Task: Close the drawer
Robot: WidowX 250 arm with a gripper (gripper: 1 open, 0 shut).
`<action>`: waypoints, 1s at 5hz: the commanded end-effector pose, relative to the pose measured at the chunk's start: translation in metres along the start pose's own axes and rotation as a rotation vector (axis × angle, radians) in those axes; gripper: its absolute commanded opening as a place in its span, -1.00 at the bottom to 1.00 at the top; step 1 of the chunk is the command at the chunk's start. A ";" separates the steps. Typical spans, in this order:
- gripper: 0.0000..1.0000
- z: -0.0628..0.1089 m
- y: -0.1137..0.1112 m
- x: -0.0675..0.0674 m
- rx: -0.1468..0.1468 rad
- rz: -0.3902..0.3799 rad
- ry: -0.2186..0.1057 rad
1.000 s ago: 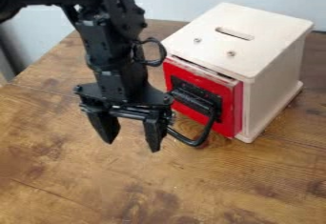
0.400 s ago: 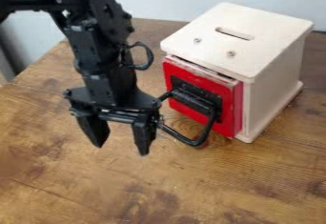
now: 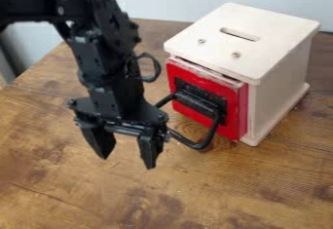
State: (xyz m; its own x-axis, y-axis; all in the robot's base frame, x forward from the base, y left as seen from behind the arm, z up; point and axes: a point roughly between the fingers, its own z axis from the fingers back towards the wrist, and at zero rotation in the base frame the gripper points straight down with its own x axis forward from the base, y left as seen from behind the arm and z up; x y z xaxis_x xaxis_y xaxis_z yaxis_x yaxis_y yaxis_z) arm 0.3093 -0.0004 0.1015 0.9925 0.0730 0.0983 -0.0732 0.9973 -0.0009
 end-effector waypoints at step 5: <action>1.00 0.007 0.001 0.002 -0.001 0.004 -0.043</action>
State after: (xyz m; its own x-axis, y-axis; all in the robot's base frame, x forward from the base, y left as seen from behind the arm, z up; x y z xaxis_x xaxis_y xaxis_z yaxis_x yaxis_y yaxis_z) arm 0.3087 -0.0030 0.0962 0.9930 0.0660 0.0984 -0.0663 0.9978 0.0001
